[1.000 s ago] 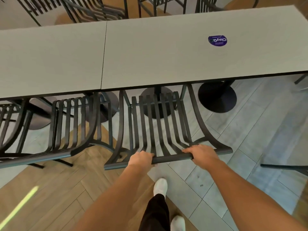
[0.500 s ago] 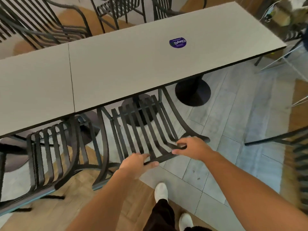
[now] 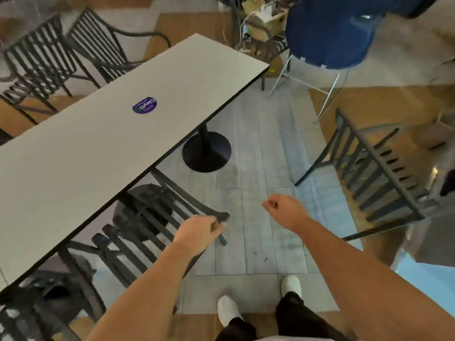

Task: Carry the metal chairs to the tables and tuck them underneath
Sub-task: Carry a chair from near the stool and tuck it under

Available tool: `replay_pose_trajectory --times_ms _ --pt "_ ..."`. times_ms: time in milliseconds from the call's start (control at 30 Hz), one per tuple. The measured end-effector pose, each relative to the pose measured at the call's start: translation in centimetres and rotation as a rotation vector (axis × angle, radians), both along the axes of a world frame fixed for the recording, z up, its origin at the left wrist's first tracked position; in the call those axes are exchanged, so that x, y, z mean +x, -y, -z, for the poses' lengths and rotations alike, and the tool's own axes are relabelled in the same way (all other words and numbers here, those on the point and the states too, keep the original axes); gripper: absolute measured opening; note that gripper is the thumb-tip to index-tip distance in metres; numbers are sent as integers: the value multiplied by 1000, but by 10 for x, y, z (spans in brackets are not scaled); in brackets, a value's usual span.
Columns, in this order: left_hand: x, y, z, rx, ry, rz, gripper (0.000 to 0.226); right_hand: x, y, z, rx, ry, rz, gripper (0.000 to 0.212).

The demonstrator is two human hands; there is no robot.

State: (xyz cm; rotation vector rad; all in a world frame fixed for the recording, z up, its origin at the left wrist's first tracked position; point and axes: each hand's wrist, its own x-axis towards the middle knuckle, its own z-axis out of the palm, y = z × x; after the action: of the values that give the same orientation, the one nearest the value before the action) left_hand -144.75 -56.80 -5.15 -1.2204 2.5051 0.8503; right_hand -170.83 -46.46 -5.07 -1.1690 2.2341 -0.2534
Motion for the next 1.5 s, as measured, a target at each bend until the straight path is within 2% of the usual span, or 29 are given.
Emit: replay_pose_trajectory --times_ms 200,500,800,900,967,1100,1233,1400,1500 --pt "-108 2 -3 15 24 194 44 -89 -51 5 56 -12 130 35" --pt "-281 -22 -1 -4 12 332 38 -238 -98 6 59 -62 285 33" --pt "-421 -19 7 1 -14 517 43 -347 -133 10 -101 -135 534 29" --pt "-459 -6 11 -22 -45 585 32 -366 -139 21 -138 -141 582 27" --pt "-489 7 16 -9 -40 625 38 -377 -139 27 -133 -149 629 28" --pt "-553 33 23 -20 -41 769 45 -390 -137 41 -31 -77 738 38" --pt "-619 52 24 -48 2 933 57 -398 -128 51 127 132 825 67" --pt "-685 67 31 -63 78 1099 67 -407 -120 65 152 279 927 88" --pt "-711 72 36 -88 132 1191 74 -412 -115 67 150 359 958 91"
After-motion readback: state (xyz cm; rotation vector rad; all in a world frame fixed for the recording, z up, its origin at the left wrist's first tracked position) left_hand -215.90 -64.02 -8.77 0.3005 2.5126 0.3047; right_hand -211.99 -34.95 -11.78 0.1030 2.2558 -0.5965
